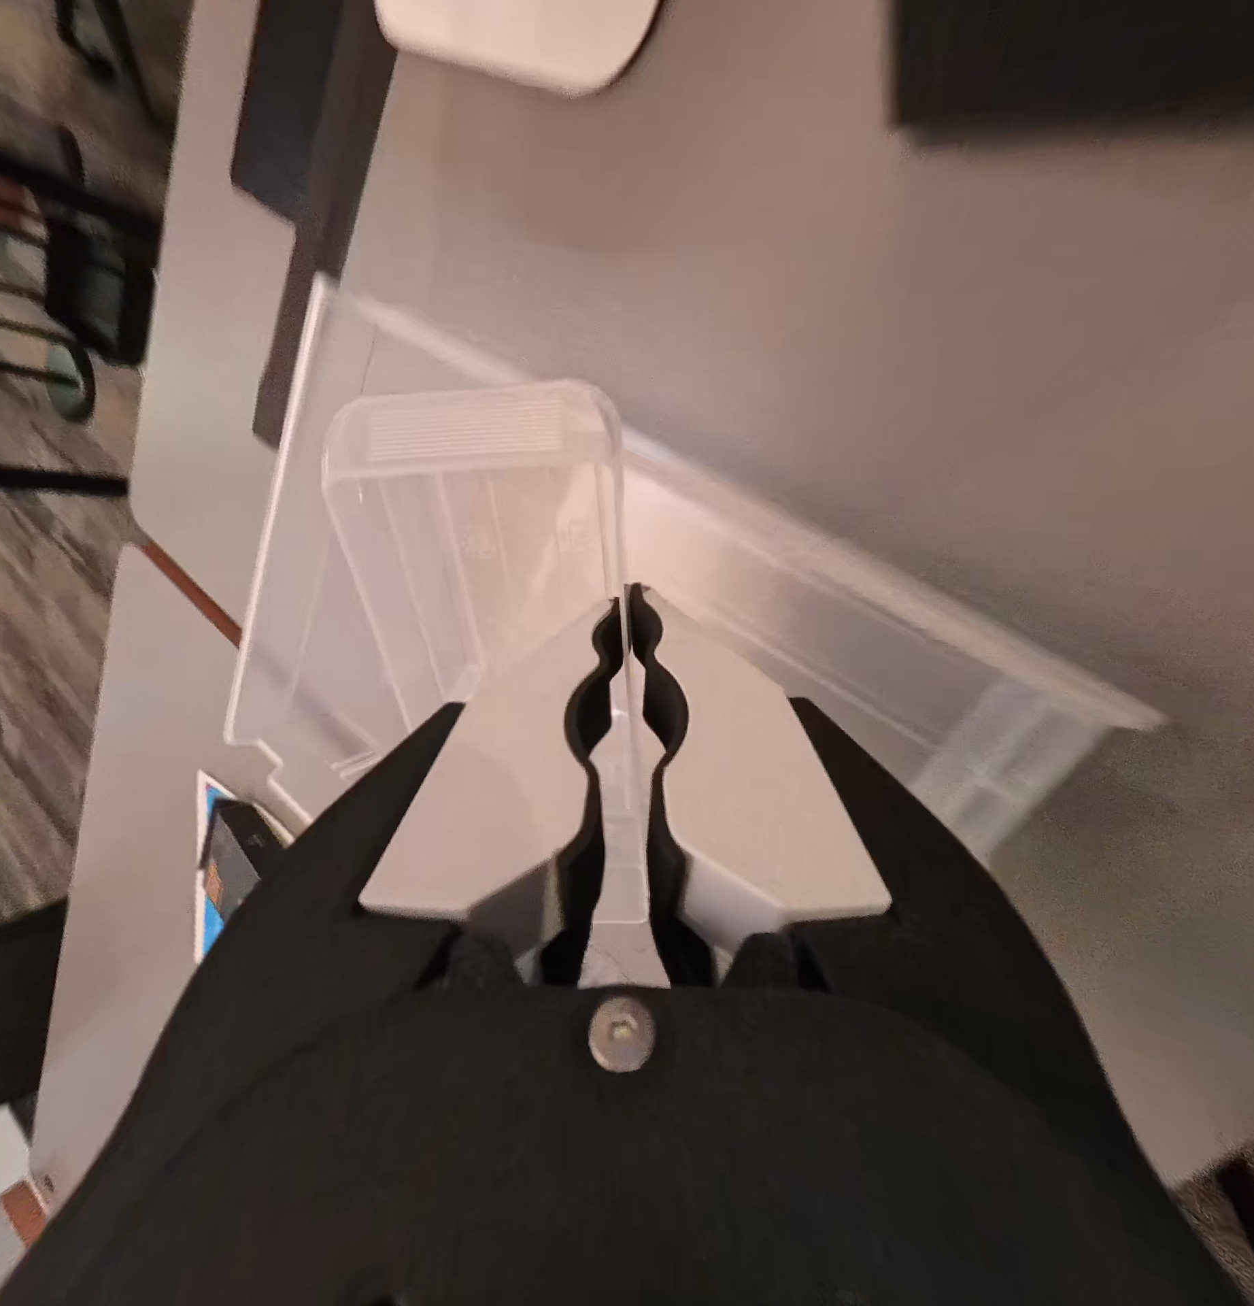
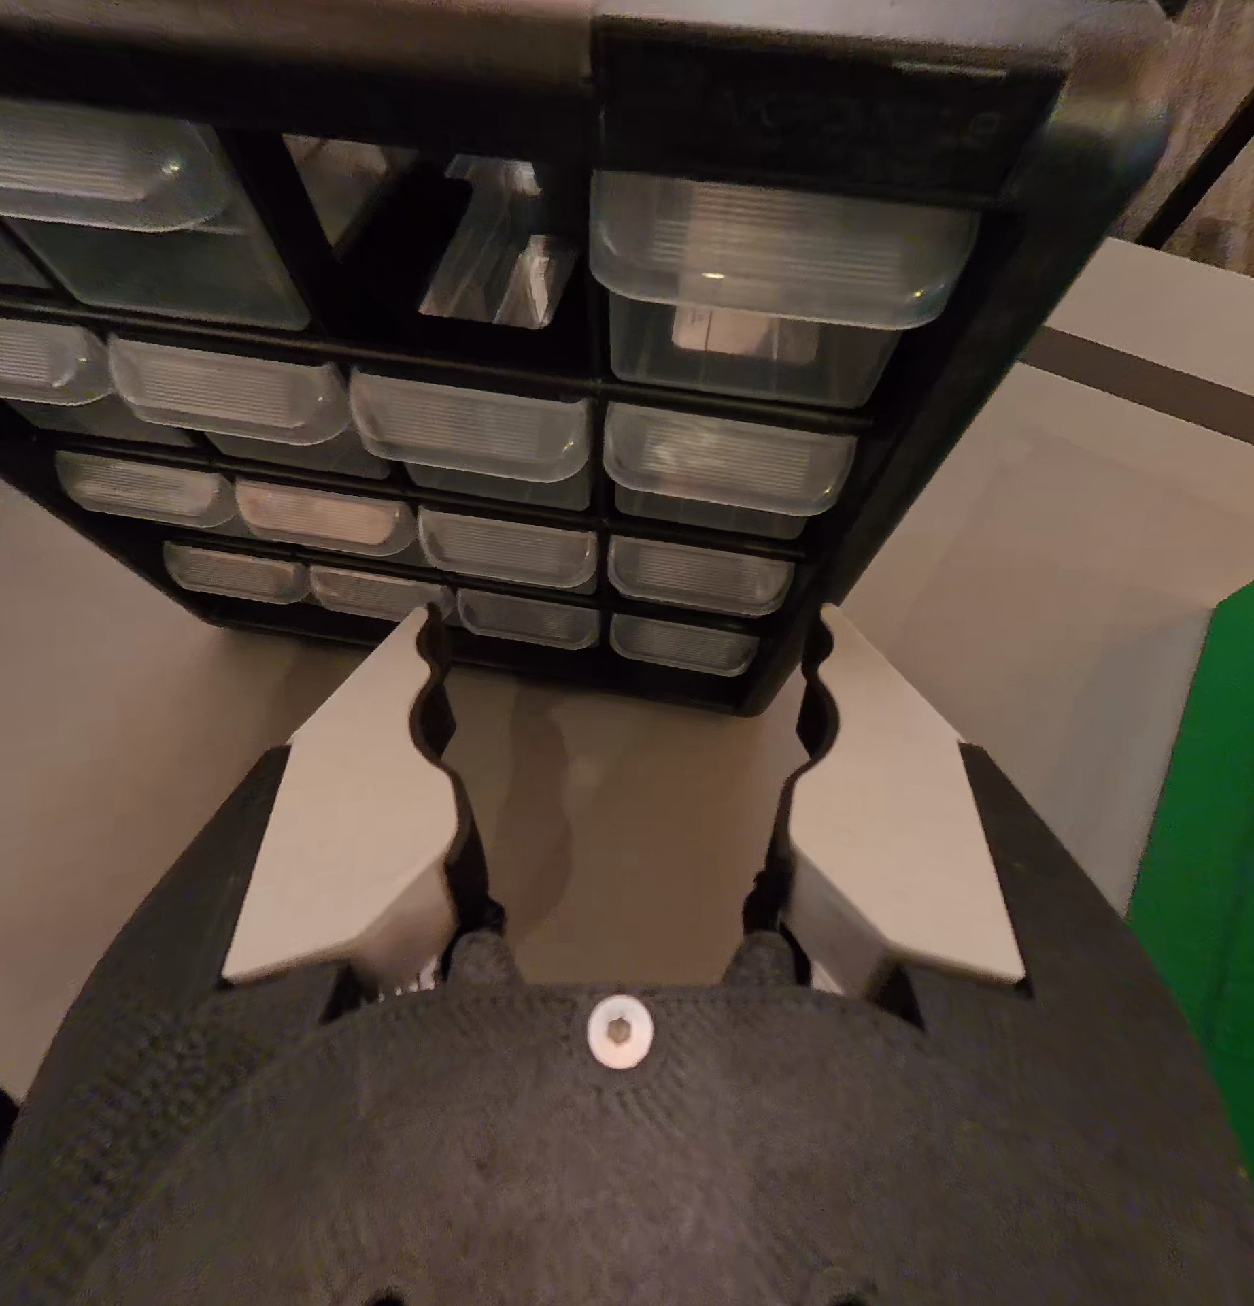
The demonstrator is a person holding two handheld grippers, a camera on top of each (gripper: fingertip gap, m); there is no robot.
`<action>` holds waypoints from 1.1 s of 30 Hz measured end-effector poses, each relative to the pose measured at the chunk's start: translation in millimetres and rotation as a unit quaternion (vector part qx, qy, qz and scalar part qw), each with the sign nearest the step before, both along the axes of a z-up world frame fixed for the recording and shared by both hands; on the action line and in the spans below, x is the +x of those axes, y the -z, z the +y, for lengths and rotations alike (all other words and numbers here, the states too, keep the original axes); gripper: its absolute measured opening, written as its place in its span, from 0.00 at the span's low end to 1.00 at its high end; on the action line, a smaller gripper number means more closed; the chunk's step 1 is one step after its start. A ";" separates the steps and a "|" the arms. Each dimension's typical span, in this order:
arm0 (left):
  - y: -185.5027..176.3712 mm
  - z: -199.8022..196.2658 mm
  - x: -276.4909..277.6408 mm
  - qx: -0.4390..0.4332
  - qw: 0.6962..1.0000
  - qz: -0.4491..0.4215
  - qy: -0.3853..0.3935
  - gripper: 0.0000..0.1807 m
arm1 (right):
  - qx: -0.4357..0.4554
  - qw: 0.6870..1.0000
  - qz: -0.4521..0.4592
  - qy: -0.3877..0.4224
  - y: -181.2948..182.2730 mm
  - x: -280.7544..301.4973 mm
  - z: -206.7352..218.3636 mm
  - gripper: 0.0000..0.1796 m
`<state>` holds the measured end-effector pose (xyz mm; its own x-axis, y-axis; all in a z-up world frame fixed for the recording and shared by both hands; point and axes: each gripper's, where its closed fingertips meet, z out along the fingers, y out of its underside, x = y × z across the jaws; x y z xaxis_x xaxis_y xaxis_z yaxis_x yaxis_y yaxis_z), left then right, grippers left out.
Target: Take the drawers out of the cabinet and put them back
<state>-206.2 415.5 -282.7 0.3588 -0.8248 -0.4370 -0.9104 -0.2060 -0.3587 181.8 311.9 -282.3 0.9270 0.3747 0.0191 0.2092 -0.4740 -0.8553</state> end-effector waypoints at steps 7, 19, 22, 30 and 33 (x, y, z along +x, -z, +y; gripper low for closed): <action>-23.2 -144.8 80.6 -0.030 0.990 0.028 0.133 0.00 | -0.066 0.996 -0.015 -0.064 6.0 -12.0 -42.2 0.54; 92.2 -251.7 201.0 -0.162 0.948 0.033 0.271 0.00 | -0.119 0.935 -0.105 -0.317 57.4 -121.9 -136.6 0.64; 103.0 -261.9 218.8 -0.164 0.939 0.036 0.299 0.00 | -0.130 0.923 -0.100 -0.348 70.2 -137.3 -143.7 0.63; 73.0 -258.0 206.1 -0.180 0.938 0.008 0.296 0.09 | -0.141 0.906 -0.106 -0.384 88.6 -153.5 -138.5 0.53; 27.5 -241.0 199.1 -0.151 0.946 -0.039 0.285 0.09 | -0.160 0.902 -0.125 -0.380 99.3 -157.7 -137.3 0.45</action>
<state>-7.1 174.4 -310.3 -0.1604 -0.9768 -0.1418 -0.8779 0.2069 -0.4318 24.2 174.6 -381.6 0.3812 0.9240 -0.0298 0.7455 -0.3263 -0.5811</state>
